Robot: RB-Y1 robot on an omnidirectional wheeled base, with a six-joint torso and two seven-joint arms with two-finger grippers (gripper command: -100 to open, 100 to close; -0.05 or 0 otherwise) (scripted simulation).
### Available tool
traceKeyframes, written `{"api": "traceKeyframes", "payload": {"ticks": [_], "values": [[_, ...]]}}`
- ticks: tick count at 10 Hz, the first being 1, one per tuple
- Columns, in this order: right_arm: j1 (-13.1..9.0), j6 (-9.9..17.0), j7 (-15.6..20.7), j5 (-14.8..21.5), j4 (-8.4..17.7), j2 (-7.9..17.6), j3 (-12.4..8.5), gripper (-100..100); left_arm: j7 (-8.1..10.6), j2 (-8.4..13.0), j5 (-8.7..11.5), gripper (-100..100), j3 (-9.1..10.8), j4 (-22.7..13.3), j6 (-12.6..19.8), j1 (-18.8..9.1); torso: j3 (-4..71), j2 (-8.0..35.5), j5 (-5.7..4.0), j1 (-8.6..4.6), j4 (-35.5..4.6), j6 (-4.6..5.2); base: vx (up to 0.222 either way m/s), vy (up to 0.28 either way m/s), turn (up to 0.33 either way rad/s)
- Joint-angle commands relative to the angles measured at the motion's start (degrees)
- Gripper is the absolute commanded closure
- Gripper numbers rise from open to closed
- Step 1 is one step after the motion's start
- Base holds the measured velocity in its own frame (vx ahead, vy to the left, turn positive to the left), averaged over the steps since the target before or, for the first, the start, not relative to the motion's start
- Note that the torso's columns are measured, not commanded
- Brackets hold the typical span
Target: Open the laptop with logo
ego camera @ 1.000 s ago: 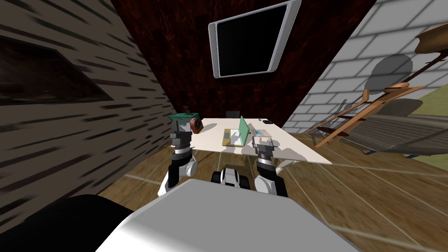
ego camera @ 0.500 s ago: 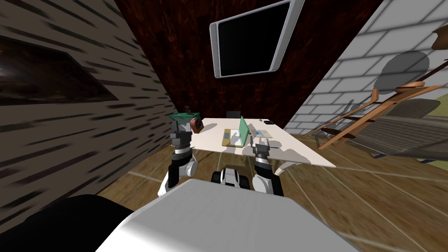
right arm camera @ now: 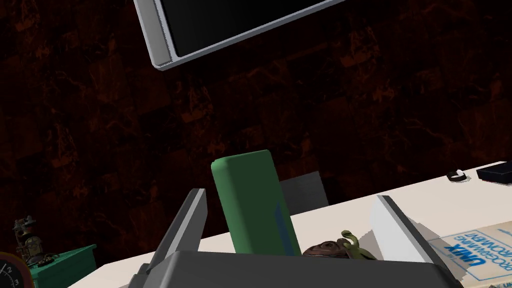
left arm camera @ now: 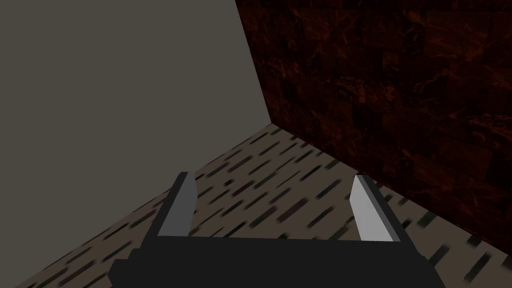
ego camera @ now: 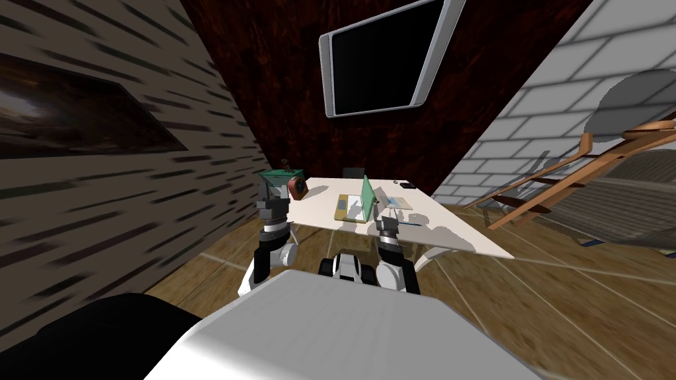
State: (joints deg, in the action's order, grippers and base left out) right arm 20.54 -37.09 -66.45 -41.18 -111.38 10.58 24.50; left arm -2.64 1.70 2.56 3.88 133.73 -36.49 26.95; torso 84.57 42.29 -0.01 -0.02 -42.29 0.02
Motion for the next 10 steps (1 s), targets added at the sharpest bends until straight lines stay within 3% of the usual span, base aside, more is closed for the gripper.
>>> {"api": "traceKeyframes", "payload": {"ticks": [1, 4, 10], "values": [[-2.43, -0.42, -4.33, -3.55, 1.65, 0.46, 2.64, -100, 0.00, 0.00, 0.00, 0, 0.00, 0.00, 0.00, 0.00, 0.01, -0.03, 0.01, 0.04, 0.01, -0.02, 0.008, -0.054, 0.090], [-3.50, -0.68, -7.34, -5.05, 2.39, 0.71, 3.85, -100, 0.00, 0.00, 0.00, 0, 0.00, 0.00, 0.00, 0.00, -0.01, 0.01, 0.01, 0.03, 0.00, -0.02, 0.005, -0.040, 0.037], [-8.72, -2.01, -17.71, -12.40, 5.70, 2.19, 9.66, -100, 0.00, 0.00, 0.00, 0, 0.00, 0.00, 0.00, 0.00, 0.00, 0.00, 0.01, 0.03, 0.00, -0.01, 0.000, -0.054, 0.066]]}}
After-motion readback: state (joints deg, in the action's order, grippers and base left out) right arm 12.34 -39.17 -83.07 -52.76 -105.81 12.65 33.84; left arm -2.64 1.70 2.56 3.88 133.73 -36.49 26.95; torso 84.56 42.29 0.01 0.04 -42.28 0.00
